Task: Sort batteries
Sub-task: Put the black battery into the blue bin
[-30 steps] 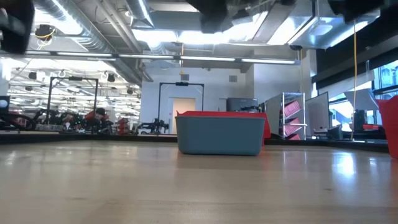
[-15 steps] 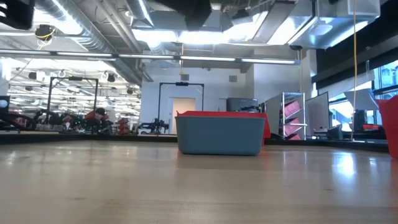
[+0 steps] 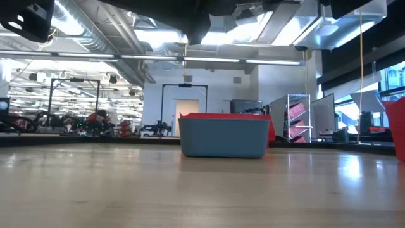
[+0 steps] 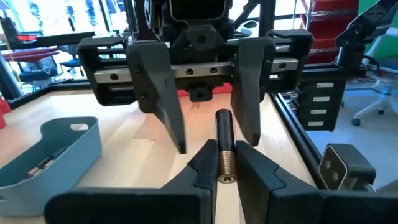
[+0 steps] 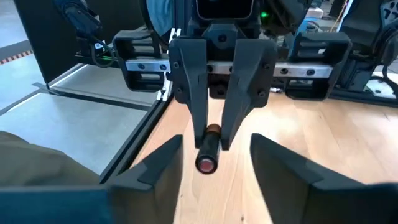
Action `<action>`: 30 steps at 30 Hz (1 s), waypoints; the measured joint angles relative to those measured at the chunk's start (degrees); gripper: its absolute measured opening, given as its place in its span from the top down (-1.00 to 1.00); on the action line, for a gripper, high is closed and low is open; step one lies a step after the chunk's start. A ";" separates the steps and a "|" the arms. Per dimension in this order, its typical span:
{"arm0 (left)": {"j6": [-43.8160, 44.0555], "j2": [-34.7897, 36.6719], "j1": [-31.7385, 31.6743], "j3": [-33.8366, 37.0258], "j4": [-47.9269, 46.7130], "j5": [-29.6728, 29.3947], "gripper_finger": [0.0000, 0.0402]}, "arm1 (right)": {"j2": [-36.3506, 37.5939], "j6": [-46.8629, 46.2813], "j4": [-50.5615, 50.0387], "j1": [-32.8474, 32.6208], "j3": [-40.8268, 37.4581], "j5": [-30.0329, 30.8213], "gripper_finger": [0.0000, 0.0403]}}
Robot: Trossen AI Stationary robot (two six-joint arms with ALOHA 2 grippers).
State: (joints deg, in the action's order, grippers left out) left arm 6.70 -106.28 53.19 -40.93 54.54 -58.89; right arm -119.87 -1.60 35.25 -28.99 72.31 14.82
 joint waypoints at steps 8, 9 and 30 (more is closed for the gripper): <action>0.87 0.00 0.02 0.00 -0.21 -0.02 0.77 | 0.00 -1.05 -0.25 -0.93 -0.02 1.23 0.59; 0.87 0.00 0.04 0.00 -0.25 -0.08 0.76 | 0.00 -1.20 -0.25 -1.02 -0.02 1.48 0.67; 22.05 0.11 -0.72 0.00 -16.13 0.04 0.25 | 15.63 -29.89 -58.71 15.16 -0.08 8.93 0.80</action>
State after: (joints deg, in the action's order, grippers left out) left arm 28.75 -106.17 52.47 -40.93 38.41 -58.85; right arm -104.24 -31.49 -23.46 -13.83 72.23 23.75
